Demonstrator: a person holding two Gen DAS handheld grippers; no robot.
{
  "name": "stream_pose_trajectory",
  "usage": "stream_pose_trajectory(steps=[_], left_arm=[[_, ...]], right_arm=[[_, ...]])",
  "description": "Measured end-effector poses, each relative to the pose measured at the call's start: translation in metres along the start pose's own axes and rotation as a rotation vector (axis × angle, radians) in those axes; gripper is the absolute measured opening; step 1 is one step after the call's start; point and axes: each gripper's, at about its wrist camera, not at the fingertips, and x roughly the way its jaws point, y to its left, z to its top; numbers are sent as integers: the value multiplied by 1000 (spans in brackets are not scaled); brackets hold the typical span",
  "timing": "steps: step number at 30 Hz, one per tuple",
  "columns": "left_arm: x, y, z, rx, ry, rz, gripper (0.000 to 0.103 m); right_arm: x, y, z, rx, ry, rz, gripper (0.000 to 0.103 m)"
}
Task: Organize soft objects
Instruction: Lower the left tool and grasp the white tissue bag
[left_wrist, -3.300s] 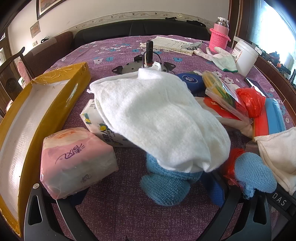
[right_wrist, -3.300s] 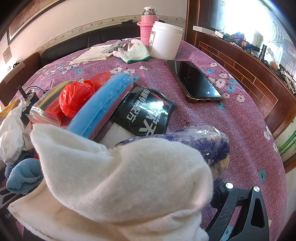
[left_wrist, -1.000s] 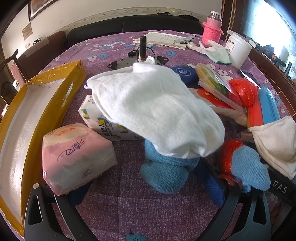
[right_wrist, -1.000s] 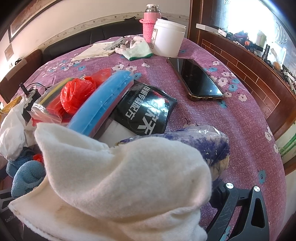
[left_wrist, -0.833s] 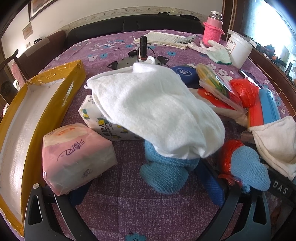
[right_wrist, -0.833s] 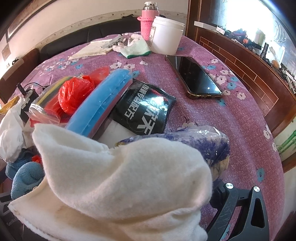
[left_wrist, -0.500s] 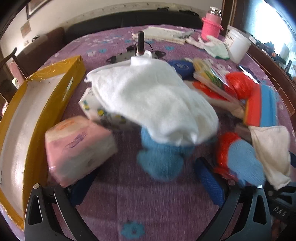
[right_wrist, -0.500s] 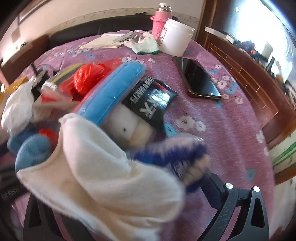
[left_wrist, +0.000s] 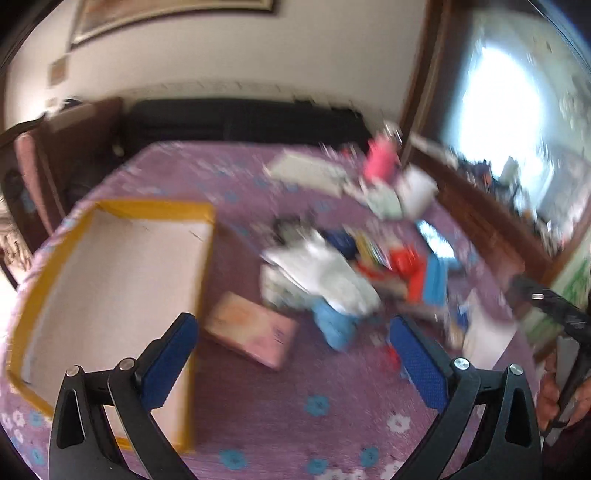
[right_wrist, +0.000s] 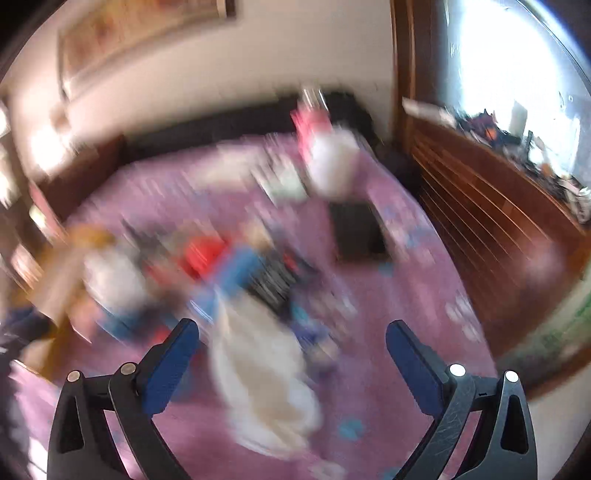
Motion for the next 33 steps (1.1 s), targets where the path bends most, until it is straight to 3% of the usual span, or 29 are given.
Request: stream_pose_trajectory(steps=[2, 3, 4, 5, 8, 10, 12, 14, 16, 20, 22, 25, 28, 33], left_arm=[[-4, 17, 4, -33, -9, -7, 103], [-5, 22, 4, -42, -3, -7, 103], [-5, 26, 2, -43, 11, -2, 103], [-3, 27, -2, -31, 36, 8, 103], [3, 14, -12, 54, 89, -3, 103], [14, -5, -18, 123, 121, -23, 103], [25, -21, -22, 156, 151, -65, 103], [40, -37, -25, 172, 185, -118, 100], [50, -46, -25, 181, 189, -125, 93], [73, -46, -17, 144, 227, -134, 73], [83, -42, -12, 114, 257, -126, 68], [87, -34, 4, 58, 245, -129, 68], [94, -28, 22, 9, 222, -129, 75], [125, -31, 39, 2, 248, -103, 75]], right_arm=[[6, -1, 0, 90, 28, 166, 103], [24, 2, -5, 94, 129, 186, 103], [39, 5, -11, 78, 216, 153, 102], [53, 5, -23, 61, 258, 61, 102], [52, -9, -40, 94, 215, -16, 101], [37, -21, -43, 143, 149, -20, 101], [24, -35, -43, 171, 79, -87, 102], [27, -43, -44, 164, 108, -113, 102], [29, -53, -50, 182, 148, -120, 102], [32, -68, -66, 199, 197, -115, 102], [31, -71, -69, 198, 195, -118, 102], [32, -70, -70, 191, 189, -112, 102], [35, -63, -67, 181, 185, -93, 102], [42, -49, -65, 156, 196, -80, 102]])
